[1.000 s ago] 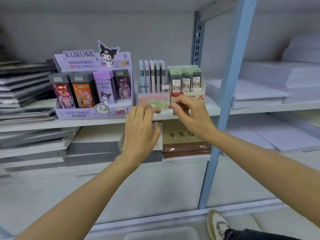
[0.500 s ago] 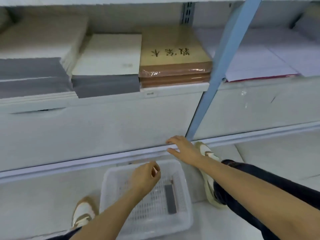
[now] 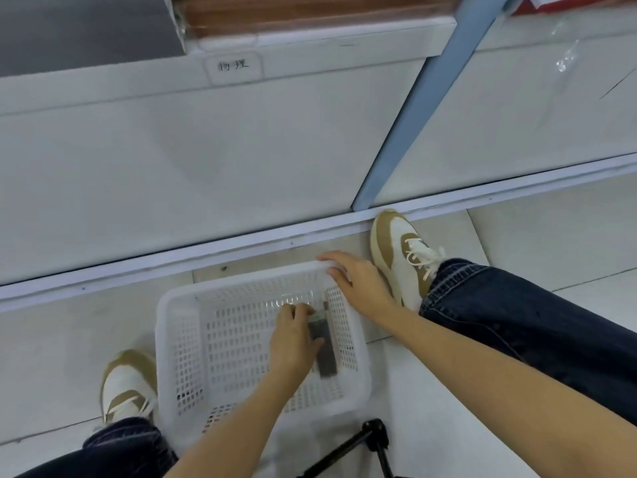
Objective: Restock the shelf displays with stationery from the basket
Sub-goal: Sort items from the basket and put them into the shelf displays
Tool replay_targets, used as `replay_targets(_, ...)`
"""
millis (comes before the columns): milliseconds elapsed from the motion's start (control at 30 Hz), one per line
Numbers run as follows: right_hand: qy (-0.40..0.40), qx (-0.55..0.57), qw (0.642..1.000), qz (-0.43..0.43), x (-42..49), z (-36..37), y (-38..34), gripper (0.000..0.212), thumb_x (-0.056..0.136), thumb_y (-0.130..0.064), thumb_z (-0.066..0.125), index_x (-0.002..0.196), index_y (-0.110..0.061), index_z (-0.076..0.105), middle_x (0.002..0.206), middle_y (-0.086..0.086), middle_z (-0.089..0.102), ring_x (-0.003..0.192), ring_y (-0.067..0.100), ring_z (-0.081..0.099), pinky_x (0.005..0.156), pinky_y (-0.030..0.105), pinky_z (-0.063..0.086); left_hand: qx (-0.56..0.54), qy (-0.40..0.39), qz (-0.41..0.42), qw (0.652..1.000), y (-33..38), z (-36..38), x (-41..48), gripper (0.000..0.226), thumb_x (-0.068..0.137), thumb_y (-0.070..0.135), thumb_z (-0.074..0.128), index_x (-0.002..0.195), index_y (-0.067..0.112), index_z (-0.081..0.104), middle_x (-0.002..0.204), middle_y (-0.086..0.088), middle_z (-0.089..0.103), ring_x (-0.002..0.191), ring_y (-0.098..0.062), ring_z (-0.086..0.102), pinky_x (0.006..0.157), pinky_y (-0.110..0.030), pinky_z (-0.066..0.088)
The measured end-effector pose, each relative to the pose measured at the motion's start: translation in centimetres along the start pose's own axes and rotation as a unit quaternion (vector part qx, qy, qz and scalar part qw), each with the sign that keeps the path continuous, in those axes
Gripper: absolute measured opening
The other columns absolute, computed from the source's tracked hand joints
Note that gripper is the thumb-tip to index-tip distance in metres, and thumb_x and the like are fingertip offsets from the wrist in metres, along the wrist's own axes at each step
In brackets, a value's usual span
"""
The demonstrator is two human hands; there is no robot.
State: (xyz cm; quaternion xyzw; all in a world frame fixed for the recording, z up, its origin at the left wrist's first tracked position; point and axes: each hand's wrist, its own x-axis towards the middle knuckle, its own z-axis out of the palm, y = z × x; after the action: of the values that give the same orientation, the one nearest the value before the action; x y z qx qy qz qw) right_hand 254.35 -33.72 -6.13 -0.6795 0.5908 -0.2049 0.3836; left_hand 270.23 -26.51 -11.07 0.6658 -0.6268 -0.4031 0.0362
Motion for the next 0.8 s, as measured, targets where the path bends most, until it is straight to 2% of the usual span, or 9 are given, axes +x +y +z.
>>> replay_targets(133,0.002,0.011,1.0,0.0,0.0,-0.1,0.0,0.029,0.098,-0.009,0.052,0.126,-0.007,0.061,0.124,0.007,0.064,0.114,0.018,0.059,0.099,0.024,0.043,-0.136,-0.017,-0.054,0.989,0.3,-0.9,0.3,0.038,0.083,0.011,0.073,0.105,0.022,0.044,0.098,0.004,0.058,0.085,-0.013,0.059,0.068,-0.02,0.046)
replay_targets(233,-0.004,0.018,1.0,0.001,0.0,-0.1,0.1,0.03,0.098,-0.01,0.052,0.126,-0.007,0.06,0.124,0.008,0.064,0.115,0.018,0.058,0.099,0.023,0.042,-0.276,-0.032,-0.085,0.957,0.4,-1.4,0.3,0.024,0.094,0.007,0.057,0.107,0.02,0.042,0.095,-0.004,0.062,0.078,-0.017,0.061,0.064,-0.024,0.049)
replay_targets(300,-0.014,0.02,1.0,0.006,-0.1,0.1,0.3,0.03,0.099,-0.013,0.051,0.127,-0.008,0.058,0.125,0.008,0.062,0.114,0.019,0.057,0.099,0.028,0.044,-0.342,-0.013,-0.128,0.931,0.5,-1.5,0.5,0.012,0.1,0.013,0.045,0.108,0.02,0.042,0.092,-0.006,0.057,0.072,-0.017,0.054,0.062,-0.029,0.046)
replay_targets(367,-0.02,0.011,1.0,0.011,-0.1,0.5,0.6,0.031,0.1,-0.018,0.05,0.129,-0.009,0.055,0.127,0.007,0.06,0.114,0.018,0.056,0.098,0.029,0.043,-0.357,0.005,-0.166,0.919,0.5,-1.4,0.8,0.007,0.1,0.028,0.044,0.104,0.022,0.046,0.082,-0.003,0.053,0.063,-0.014,0.047,0.056,-0.028,0.041)
replay_targets(433,-0.017,0.014,0.999,0.023,-0.1,1.0,0.9,0.032,0.1,-0.024,0.048,0.13,-0.011,0.052,0.127,0.005,0.057,0.112,0.015,0.055,0.095,0.027,0.044,-0.331,0.006,-0.182,0.926,0.5,-1.2,1.2,0.026,0.091,0.045,0.059,0.098,0.023,0.048,0.077,0.0,0.053,0.058,-0.013,0.047,0.051,-0.027,0.04)
replay_targets(500,-0.008,0.027,0.999,0.045,0.0,1.4,1.3,0.026,0.101,-0.03,0.046,0.119,-0.013,0.053,0.112,0.001,0.059,0.097,0.012,0.057,0.082,0.026,0.046,-0.231,-0.009,-0.17,0.958,0.7,-1.0,1.6,0.04,0.08,0.049,0.071,0.098,0.021,0.049,0.078,0.002,0.057,0.058,-0.013,0.053,0.049,-0.024,0.04)
replay_targets(567,0.002,0.051,0.996,0.073,0.0,1.9,1.7,0.019,0.102,-0.031,0.043,0.102,-0.015,0.052,0.086,-0.005,0.055,0.072,0.005,0.051,0.064,0.022,0.04,-0.169,-0.011,-0.153,0.973,1.0,-0.5,2.0,0.039,0.079,0.044,0.075,0.096,0.021,0.049,0.076,0.004,0.058,0.058,-0.011,0.054,0.05,-0.024,0.039)
replay_targets(633,0.016,0.075,0.993,0.088,0.1,2.4,2.2,0.021,0.102,-0.03,0.042,0.089,-0.016,0.05,0.068,-0.007,0.048,0.056,0.003,0.041,0.055,0.021,0.034,-0.138,0.014,-0.143,0.98,1.3,0.0,2.2,0.035,0.08,0.041,0.075,0.092,0.024,0.047,0.073,0.006,0.059,0.059,-0.01,0.055,0.05,-0.024,0.038)
replay_targets(800,0.04,0.1,0.99,0.09,0.1,3.1,2.9,0.025,0.101,-0.033,0.044,0.082,-0.018,0.051,0.062,-0.01,0.047,0.054,0.003,0.045,0.052,0.015,0.034,-0.05,0.033,-0.096,0.994,1.6,1.0,2.4,0.025,0.084,0.042,0.065,0.088,0.029,0.044,0.067,0.012,0.055,0.058,-0.007,0.054,0.047,-0.026,0.036)
